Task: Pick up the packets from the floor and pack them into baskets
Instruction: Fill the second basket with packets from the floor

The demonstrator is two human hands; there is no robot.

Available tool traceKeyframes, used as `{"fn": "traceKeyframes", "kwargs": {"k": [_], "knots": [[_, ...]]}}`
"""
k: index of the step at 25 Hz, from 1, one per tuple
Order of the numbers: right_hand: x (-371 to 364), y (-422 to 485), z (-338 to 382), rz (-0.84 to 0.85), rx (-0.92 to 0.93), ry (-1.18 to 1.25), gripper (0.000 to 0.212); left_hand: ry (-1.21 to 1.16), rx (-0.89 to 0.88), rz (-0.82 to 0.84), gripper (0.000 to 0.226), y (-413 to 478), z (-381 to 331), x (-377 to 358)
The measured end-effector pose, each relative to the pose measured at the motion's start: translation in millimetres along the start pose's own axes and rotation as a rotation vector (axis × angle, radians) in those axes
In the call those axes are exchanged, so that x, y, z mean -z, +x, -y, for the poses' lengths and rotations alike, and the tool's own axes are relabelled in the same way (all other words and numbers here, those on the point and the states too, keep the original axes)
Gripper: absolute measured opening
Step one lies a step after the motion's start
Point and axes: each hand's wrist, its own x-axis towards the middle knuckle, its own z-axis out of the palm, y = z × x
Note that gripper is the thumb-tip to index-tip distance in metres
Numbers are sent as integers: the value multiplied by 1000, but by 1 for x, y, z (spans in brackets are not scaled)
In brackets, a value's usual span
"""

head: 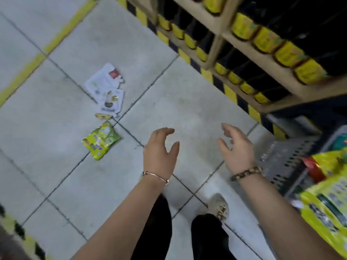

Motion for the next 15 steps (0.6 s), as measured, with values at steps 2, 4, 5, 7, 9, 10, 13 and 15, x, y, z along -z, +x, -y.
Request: {"fn": "traceKeyframes", "kwargs": {"k": [2,4,5,7,9,10,13,15], "knots": [[-43,10,44,68,7,18,40,-10,71,-49,29,11,40,43],[-86,20,83,129,12,35,40,-30,139,-101,28,21,76,76],[-106,24,101,155,15,36,40,-40,184,-118,28,26,92,91],[-145,33,133,203,26,42,39,-49,275,-136,28,36,123,115],[-177,42,155,246,43,38,38,-28,353,-140,29,46,150,132],[-191,49,164,272,54,26,37,-15,389,-143,30,52,163,139],[-222,75,178,342,52,-20,36,17,474,-127,31,73,198,149],[-238,98,183,389,48,-48,36,27,508,-126,31,92,217,151]]}}
